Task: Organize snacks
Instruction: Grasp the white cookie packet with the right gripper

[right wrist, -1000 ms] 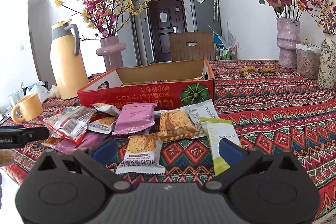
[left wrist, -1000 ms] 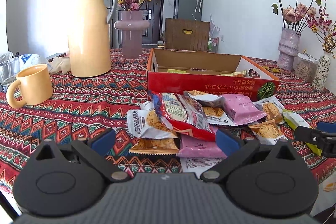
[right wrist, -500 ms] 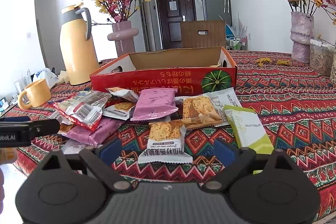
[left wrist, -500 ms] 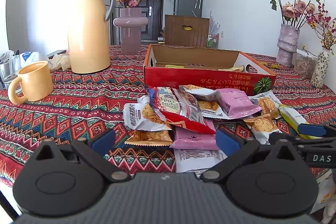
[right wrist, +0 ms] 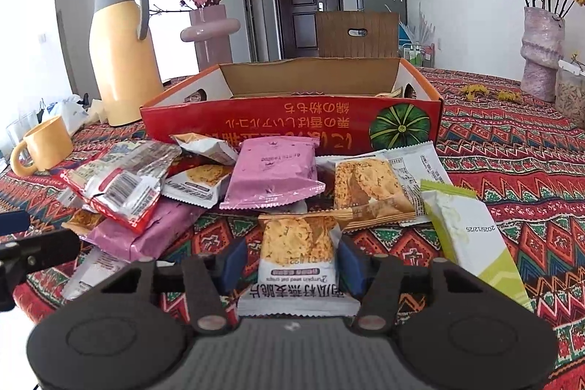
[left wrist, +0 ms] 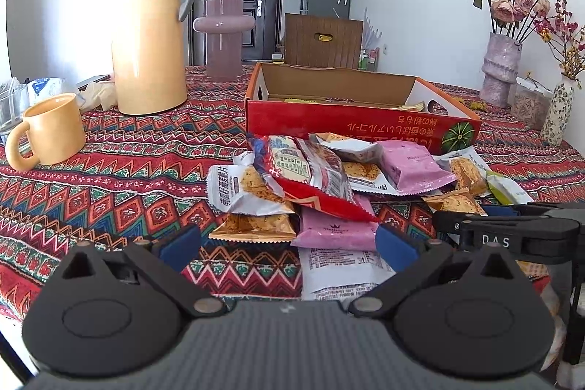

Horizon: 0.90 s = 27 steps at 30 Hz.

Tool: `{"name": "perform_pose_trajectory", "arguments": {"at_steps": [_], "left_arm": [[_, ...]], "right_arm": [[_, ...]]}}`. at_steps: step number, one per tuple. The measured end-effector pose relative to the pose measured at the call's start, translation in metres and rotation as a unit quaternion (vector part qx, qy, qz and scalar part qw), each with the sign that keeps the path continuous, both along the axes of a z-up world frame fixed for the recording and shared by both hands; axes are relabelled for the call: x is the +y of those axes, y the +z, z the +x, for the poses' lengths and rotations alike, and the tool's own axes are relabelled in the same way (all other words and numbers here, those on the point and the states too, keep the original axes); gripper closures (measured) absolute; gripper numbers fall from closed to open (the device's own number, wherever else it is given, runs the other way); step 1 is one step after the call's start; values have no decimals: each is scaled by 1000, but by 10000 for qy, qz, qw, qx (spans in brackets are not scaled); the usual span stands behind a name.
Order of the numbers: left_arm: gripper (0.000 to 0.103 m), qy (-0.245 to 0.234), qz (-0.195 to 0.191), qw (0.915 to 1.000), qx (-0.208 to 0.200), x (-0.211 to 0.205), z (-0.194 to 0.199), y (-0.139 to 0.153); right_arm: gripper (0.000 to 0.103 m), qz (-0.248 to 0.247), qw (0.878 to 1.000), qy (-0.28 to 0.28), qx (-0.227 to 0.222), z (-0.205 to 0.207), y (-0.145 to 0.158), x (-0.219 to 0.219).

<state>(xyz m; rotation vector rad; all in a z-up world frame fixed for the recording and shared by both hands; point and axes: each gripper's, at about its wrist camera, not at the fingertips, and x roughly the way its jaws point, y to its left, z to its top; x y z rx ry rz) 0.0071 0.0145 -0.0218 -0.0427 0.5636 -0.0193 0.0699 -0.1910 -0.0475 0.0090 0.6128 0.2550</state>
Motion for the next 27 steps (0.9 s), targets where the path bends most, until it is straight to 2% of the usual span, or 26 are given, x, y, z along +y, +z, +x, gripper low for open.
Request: {"name": "perform_pose_trajectory", "arguments": {"at_steps": [6,12,17,27], "left_arm": [[0,-45,-23,9999,105,-2,4,-3],[0,-149,-64,9994,294,-6,9,-6],[0,-288,-86,9973,673,-17,20,-12],[0,-226,186,9932,1126,-52,40,-24]], "right_arm": [[64,-66,10000,-17,-30,-1,-2,1],[64,80,9996,-39,-269,-16,4,-6],[64,202,9990,-68,-390,-31,8,-17],[64,387,9982,-108,-434,-45,8,-35]]}}
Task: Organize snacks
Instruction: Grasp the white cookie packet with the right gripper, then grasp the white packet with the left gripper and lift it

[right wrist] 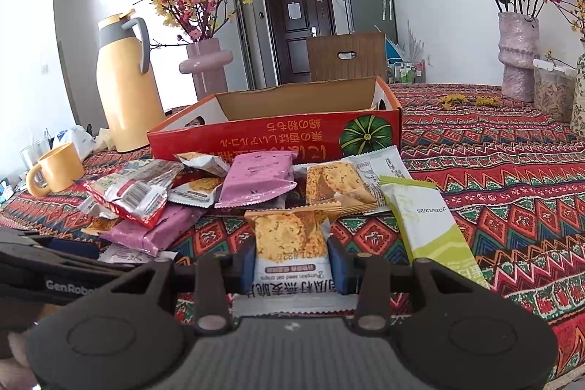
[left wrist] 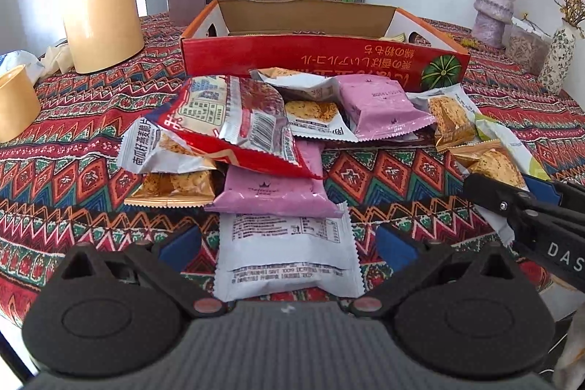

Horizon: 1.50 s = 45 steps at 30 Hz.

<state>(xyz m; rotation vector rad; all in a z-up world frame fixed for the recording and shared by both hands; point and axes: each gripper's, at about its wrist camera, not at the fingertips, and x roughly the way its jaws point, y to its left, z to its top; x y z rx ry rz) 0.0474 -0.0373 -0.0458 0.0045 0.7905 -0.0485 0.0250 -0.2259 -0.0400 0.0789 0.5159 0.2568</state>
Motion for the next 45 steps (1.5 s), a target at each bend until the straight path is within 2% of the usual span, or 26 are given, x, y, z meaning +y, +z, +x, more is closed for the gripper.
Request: {"name": "perform_pose_trajectory", "arguments": {"at_steps": [6,23,26,28,32,36,40,45], "left_arm": [[0,181,93,9997,118,-1,3,-5],[1,215,66,9997,116,0,2,-4],[10,263,76,9996,72,2,-1,-2],[23,265,76,9996,31,3,-3,0],[28,256,32,9997,16,7,-6,2],[43,182,-112,9998,-21,11,-10,6],[52,144,-139,9998,-68,12,-13,7],[55,112,-261,9996,-77,17,-17,8]], "right_arm": [[64,99,9999,28,2,-2,-2,-5],[64,98,9999,77,15,-4,-2,-2],[64,97,9999,77,23,-4,-2,-2],[64,96,9999,79,19,-4,-2,-2],[64,101,9999,93,8,-5,-1,-2],[64,94,9999,117,-8,-6,0,-1],[64,85,9999,122,-9,-7,0,0],[64,44,9999,146,-42,-10,2,4]]}}
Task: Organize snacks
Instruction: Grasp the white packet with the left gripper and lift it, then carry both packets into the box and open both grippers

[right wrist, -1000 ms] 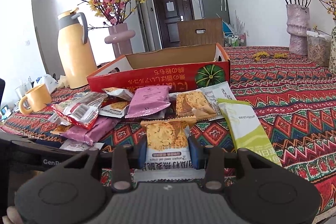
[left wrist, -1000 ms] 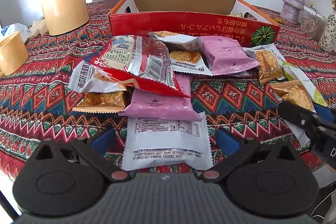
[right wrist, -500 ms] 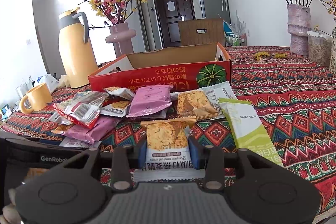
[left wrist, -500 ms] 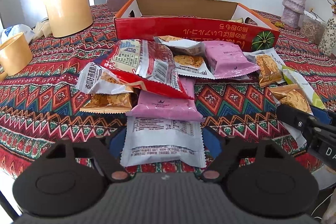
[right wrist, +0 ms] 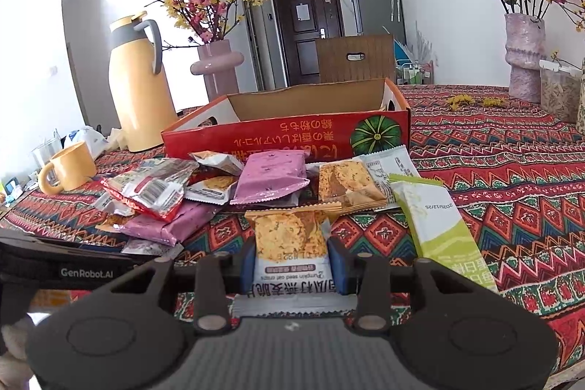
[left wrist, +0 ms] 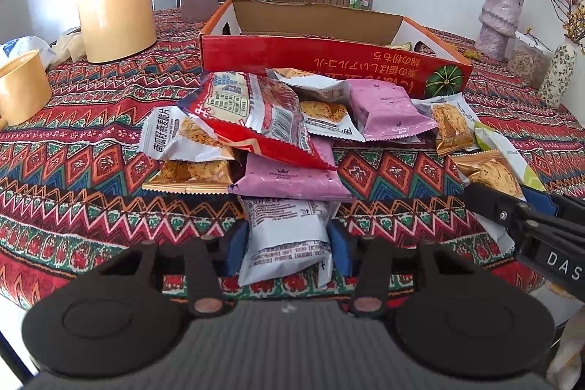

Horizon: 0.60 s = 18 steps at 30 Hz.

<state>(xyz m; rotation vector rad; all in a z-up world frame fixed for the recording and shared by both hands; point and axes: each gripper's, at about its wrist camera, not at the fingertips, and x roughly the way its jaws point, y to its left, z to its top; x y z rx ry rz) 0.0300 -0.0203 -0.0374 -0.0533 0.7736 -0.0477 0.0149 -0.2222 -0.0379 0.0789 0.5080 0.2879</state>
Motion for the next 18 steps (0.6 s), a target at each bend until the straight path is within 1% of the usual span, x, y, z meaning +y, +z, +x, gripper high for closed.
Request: {"name": "perform_pose_trajectory", "arguments": {"at_steps": [18], "left_arm": [[56,-185,-162,9992,-313,7,-24,15]], "right_arm": [[64,-34,10000,24,-62,-6,4,2]]}}
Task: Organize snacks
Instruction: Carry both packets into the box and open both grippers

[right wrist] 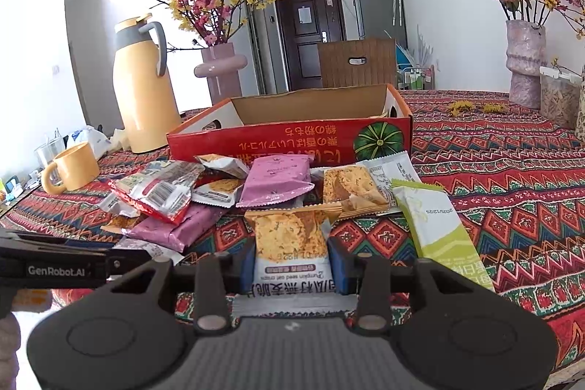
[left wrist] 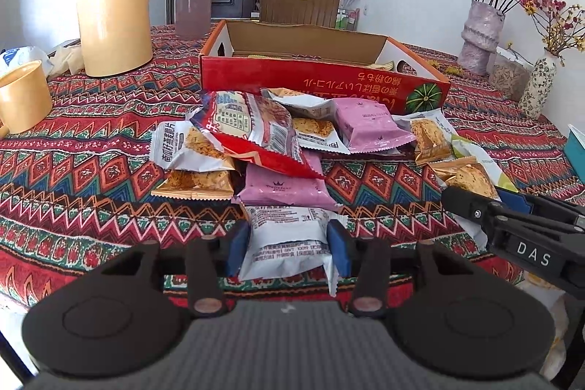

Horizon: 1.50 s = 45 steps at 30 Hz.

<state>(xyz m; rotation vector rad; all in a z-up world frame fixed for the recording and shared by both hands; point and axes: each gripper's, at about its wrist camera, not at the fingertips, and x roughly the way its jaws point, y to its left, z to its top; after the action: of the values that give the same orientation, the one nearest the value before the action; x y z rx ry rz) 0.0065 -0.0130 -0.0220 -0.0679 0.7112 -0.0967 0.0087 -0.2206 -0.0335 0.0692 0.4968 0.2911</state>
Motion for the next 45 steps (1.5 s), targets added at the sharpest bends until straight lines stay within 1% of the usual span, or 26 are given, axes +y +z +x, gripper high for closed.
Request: {"name": "perform_pose_trajectory", "arguments": {"at_steps": [11,20,29,38,45], "left_arm": [[56,-187,-76,9992,-348,-2,-15,19],[56,-321,-117,9966,-750,-8,-14,45],[56,-356,-81,9926,-1156,-18,10,70],[56,-233,-30,9913,-1291,-20,51,86],[56,-58,56,9905,-1373,-21,81,97]], "right_arm": [[64,-26,10000,6,-83,-2,6,2],[64,3,9997,-63,-241,4,17,3],[64,4,9989,-151,-455,23,32,2],[64,-33,9974,-243,-678,55,49,-1],[64,-37,9965,-281,-789,88,61,0]]}}
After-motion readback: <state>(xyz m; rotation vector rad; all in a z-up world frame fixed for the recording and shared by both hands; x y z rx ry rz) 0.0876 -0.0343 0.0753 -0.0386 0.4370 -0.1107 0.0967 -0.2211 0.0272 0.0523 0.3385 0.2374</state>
